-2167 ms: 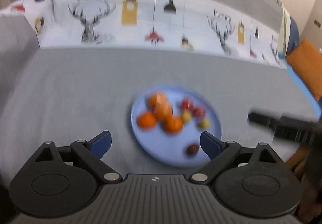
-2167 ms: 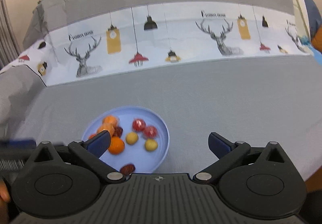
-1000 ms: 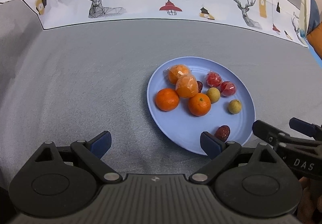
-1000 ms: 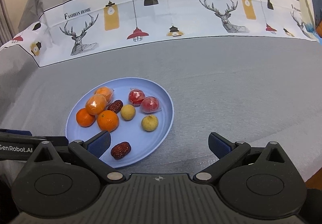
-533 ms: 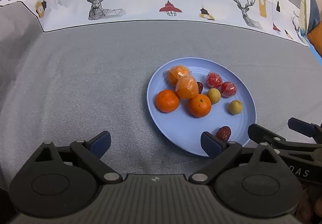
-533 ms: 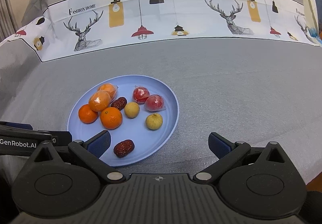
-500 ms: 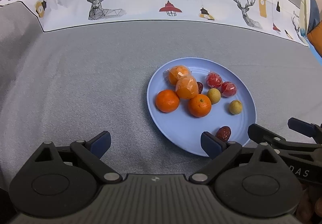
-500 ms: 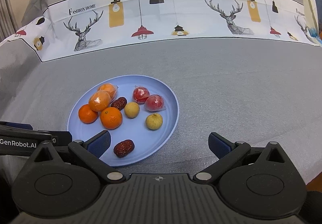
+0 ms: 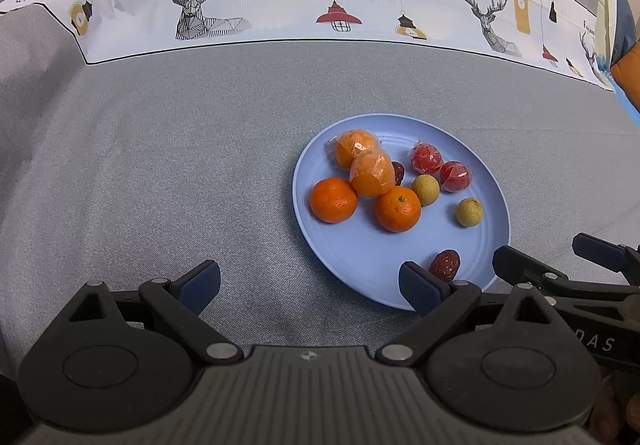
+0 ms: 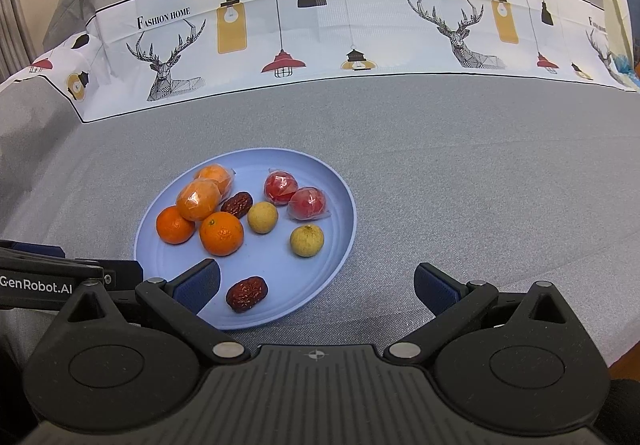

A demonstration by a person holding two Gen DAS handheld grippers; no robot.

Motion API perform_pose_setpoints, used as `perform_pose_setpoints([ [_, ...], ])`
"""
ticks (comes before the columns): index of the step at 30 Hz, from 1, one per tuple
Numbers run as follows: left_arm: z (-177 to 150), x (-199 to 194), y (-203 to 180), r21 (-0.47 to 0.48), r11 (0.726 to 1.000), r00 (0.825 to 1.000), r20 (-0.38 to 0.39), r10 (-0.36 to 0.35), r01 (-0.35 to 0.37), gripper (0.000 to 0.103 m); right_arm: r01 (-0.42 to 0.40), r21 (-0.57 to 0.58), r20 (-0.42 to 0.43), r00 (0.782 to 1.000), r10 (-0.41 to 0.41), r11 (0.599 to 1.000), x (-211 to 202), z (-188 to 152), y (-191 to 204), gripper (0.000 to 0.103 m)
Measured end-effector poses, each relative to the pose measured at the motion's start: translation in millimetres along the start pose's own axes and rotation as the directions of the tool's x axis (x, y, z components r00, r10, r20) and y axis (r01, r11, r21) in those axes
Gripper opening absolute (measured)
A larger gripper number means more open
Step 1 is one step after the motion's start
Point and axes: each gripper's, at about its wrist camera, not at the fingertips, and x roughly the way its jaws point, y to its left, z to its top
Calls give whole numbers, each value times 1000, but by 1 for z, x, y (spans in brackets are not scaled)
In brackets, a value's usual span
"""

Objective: Organize fruits

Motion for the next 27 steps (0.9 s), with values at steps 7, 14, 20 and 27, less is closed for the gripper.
perform_pose_setpoints([
  [7, 0, 0, 0, 0, 1000, 1000, -1, 0, 0, 98, 0, 0, 0, 1000, 0, 1000, 0, 0, 0, 102],
  [14, 0, 0, 0, 0, 1000, 1000, -1, 1, -1, 98, 0, 0, -1, 1000, 0, 1000, 0, 0, 0, 102],
  [20, -1, 2, -2, 20, 1000, 1000, -15, 12, -11, 99, 8, 2, -3, 1000, -8, 1000, 2, -1, 0, 102],
  [27, -3, 5, -1, 26, 1000, 999, -34, 15, -14, 99, 14, 6, -11, 1000, -14, 1000, 4, -1, 0, 102],
])
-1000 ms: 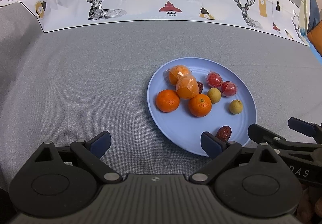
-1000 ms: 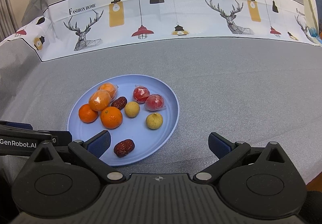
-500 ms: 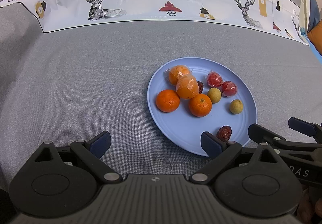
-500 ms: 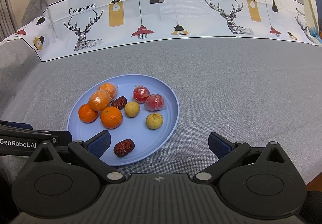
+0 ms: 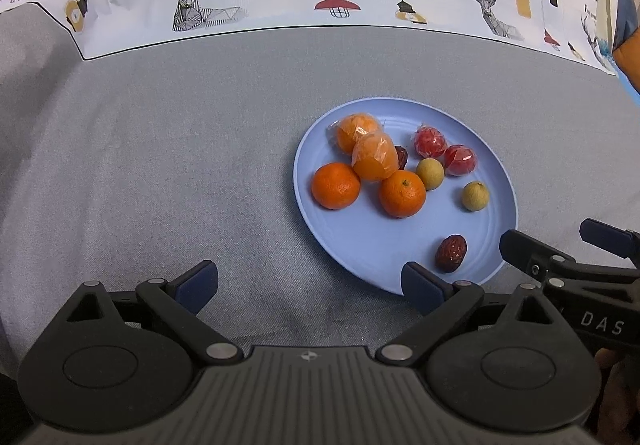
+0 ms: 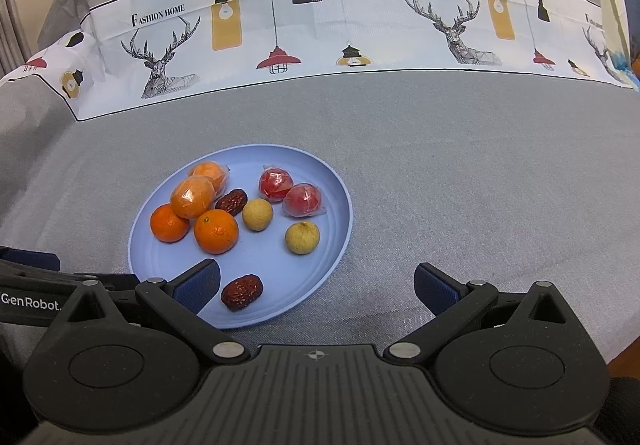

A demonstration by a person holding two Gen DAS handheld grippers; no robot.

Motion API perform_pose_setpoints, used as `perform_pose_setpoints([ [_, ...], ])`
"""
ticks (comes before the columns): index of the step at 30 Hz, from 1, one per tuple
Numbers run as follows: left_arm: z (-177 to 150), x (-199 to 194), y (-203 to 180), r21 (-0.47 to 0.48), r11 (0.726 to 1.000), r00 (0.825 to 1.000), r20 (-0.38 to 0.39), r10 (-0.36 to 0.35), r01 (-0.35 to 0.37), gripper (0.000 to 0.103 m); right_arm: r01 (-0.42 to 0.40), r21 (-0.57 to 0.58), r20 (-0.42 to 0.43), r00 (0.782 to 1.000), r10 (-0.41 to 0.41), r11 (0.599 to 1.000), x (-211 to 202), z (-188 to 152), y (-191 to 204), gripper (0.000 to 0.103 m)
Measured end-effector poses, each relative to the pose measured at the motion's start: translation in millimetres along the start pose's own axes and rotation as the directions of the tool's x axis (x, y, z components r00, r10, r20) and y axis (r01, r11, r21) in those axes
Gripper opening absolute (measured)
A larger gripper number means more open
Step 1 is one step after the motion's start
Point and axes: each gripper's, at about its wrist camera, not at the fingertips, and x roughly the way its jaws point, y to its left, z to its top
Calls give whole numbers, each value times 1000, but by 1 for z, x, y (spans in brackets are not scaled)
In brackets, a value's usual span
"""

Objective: Organize fruits

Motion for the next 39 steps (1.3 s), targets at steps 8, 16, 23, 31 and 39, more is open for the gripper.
perform_pose_setpoints([
  [8, 1, 1, -1, -4, 1000, 1000, -7, -2, 2, 99, 2, 2, -3, 1000, -2, 1000, 0, 1, 0, 102],
  [16, 1, 2, -1, -8, 1000, 1000, -11, -4, 4, 99, 4, 10, -5, 1000, -4, 1000, 1, 0, -1, 102],
  [23, 2, 4, 0, -13, 1000, 1000, -15, -9, 9, 99, 14, 22, -17, 1000, -14, 1000, 6, 1, -2, 102],
  [31, 5, 4, 1, -30, 999, 1000, -14, -25, 25, 102, 31, 31, -32, 999, -30, 999, 12, 1, -2, 102],
  [39, 7, -1, -2, -16, 999, 999, 23, -34, 34, 102, 48, 57, 33, 998, -49, 997, 4, 4, -5, 102],
])
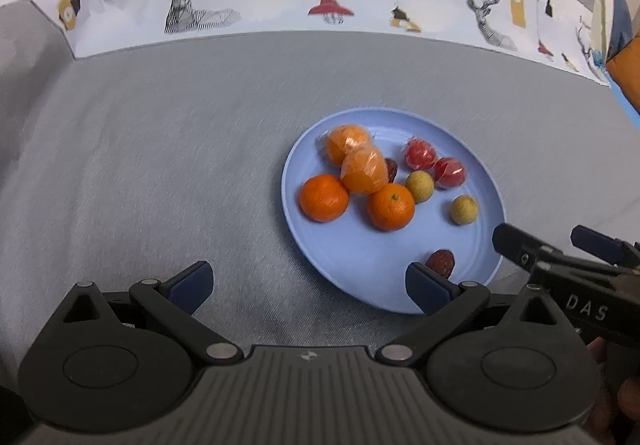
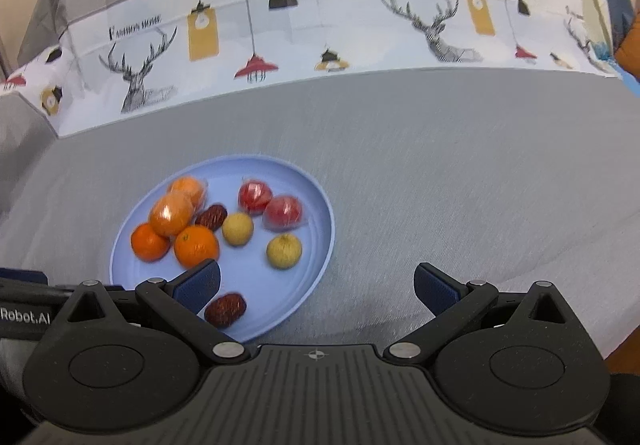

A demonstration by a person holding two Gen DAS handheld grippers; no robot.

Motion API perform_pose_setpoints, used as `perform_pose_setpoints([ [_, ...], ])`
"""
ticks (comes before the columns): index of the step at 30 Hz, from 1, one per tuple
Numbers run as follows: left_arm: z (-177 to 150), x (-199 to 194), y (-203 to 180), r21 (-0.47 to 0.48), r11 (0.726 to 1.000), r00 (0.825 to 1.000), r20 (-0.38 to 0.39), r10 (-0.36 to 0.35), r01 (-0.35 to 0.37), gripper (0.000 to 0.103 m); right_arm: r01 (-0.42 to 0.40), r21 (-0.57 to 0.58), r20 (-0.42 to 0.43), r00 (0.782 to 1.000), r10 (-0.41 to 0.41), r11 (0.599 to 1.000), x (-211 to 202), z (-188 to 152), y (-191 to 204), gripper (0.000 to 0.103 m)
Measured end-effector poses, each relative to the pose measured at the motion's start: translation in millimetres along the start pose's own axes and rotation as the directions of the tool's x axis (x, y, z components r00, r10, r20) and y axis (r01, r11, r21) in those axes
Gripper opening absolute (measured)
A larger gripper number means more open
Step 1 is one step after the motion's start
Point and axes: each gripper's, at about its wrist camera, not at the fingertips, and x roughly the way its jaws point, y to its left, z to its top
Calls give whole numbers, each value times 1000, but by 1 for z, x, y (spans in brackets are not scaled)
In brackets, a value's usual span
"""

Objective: Organize fruits

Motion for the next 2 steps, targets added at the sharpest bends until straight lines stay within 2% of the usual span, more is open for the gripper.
perform_pose_setpoints([
  [2, 2, -2, -1, 4, 1000, 1000, 15, 13, -13, 102, 4, 11, 29, 1000, -4, 1000, -4, 3, -2, 102],
])
